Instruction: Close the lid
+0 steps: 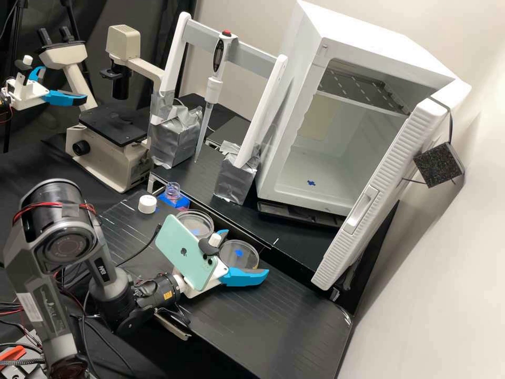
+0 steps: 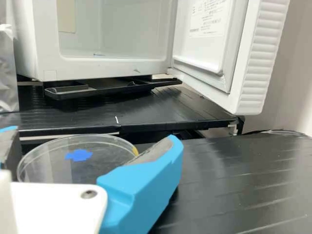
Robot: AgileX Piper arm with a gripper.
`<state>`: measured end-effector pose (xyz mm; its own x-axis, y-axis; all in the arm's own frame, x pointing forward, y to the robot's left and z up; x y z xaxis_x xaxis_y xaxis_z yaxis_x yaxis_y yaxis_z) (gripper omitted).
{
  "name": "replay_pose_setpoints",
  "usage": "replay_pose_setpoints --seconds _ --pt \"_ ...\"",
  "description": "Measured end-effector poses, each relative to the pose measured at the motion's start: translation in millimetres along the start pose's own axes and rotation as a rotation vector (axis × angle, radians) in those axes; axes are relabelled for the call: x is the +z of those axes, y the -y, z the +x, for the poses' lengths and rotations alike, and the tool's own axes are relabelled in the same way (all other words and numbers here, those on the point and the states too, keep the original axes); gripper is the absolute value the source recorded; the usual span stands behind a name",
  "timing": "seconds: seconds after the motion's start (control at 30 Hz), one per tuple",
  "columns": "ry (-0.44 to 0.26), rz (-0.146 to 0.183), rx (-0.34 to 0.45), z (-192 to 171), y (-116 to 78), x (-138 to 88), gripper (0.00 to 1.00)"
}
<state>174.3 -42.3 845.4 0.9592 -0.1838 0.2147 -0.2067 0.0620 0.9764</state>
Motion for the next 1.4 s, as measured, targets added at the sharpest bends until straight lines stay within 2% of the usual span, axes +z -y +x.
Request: replay_pose_setpoints --seconds 1.0,1.1,1.2,1.33,1.4 --pt "0.003 0.0 -0.003 0.7 0.3 0.8 0.0" --pt "-0.015 -0.002 -0.011 -0.4 -1.4 0.5 0.0" --pt "-0.063 0.005 -0.043 -3.9 -4.6 -1.4 0.0" --pt "-0.088 0.026 -0.088 -14.2 -11.4 -3.3 0.0" --pt "-0.109 0.038 -0.085 -19.2 -16.0 -6.8 0.0"
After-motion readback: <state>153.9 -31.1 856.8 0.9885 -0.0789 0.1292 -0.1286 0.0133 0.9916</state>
